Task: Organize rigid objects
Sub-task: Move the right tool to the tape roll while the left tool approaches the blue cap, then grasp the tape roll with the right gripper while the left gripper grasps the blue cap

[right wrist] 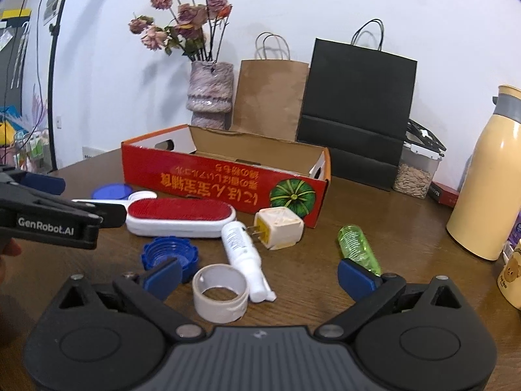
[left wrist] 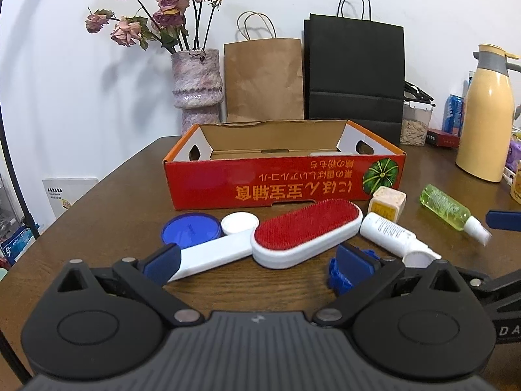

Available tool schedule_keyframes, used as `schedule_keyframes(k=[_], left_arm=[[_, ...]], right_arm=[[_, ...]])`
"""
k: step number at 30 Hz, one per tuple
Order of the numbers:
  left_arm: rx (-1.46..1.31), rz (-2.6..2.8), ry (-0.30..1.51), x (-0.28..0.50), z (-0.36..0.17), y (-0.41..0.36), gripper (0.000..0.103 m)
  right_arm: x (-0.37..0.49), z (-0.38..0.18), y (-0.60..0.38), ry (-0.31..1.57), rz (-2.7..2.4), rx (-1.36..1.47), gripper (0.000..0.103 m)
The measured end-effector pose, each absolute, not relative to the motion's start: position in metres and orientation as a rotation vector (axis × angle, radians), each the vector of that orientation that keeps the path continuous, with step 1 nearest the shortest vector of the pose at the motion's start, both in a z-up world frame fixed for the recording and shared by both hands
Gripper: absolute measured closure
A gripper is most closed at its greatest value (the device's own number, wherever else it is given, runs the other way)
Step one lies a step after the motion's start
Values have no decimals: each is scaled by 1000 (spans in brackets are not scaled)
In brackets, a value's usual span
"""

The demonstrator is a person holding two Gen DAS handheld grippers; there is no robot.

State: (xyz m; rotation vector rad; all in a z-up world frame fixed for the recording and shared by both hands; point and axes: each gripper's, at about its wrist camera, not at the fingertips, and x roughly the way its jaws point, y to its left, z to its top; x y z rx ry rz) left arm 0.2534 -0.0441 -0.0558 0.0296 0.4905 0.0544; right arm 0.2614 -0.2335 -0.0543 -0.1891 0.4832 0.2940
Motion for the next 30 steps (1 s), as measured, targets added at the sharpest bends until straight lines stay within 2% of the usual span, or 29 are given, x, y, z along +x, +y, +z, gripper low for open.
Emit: schedule_keyframes(k=[3,11,16,18,19,30], left_arm=[[29,47,491,251,-58,-42,0],[1,38,497,251,-61,-39,0],[-1,33,492,249,-62,-40,0],[-2,34,494,248,-62,-40,0],[-4,33,494,248,-62,-40,0],[1,36,504,250,-63,-41,0]], right_arm=[[261,-57,-230,494,309,-195,10],[266,-68,-217,544,354,-216,39],[271,-71,-212,562,362,-213,46],[272,-72,-210,561,359,-215,58],[271,-72,-210,559,365,-212,61],[262,-67,-212,506,360,-205,61]])
